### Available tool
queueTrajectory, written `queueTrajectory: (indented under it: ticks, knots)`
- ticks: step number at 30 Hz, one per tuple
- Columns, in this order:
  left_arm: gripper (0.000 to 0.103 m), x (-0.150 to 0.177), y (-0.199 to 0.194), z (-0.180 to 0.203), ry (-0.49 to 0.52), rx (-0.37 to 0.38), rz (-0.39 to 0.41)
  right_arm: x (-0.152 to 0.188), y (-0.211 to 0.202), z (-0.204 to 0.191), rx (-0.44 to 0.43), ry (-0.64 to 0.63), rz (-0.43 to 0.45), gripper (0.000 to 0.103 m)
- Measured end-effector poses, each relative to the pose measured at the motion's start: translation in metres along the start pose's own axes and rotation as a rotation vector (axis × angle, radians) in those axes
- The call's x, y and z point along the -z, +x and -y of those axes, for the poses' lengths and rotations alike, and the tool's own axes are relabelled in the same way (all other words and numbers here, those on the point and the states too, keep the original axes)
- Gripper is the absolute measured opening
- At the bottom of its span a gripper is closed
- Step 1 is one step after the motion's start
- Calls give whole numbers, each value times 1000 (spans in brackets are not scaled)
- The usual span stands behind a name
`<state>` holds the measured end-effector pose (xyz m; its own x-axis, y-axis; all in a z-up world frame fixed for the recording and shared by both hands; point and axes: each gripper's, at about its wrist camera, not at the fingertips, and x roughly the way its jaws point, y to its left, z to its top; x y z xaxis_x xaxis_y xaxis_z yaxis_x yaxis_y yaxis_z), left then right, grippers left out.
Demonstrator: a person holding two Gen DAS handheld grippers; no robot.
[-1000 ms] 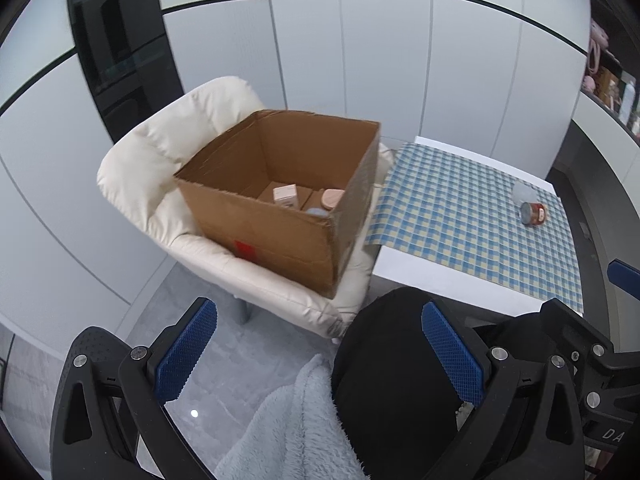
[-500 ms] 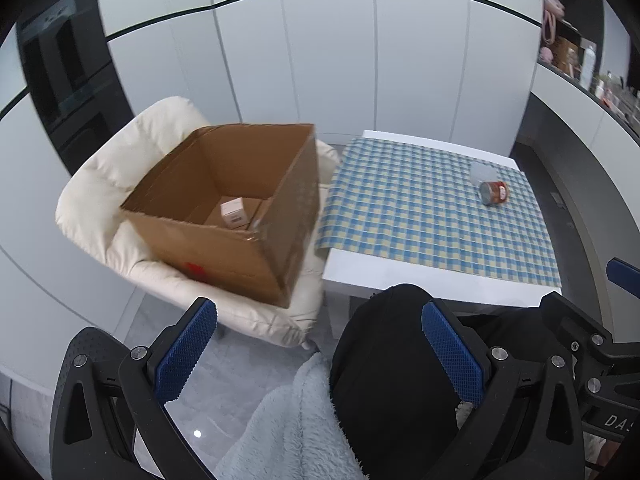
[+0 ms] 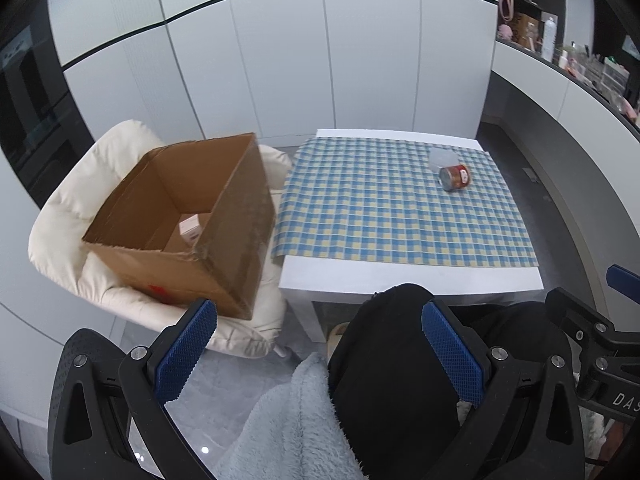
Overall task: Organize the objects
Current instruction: 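Move both open tools back toward the checked table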
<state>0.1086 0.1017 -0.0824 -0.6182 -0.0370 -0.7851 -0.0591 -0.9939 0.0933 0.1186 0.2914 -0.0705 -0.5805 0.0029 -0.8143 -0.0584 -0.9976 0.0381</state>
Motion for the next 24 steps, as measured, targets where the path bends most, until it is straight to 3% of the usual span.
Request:
queueTrajectory:
  ticks: [7,24]
  knots:
    - [102,-2,5,9,15,8,-8,4,4,20,-3,61,-15,103]
    - [102,-21,25,21,30,4,-8,-9,31,20,-18,42,-38,103]
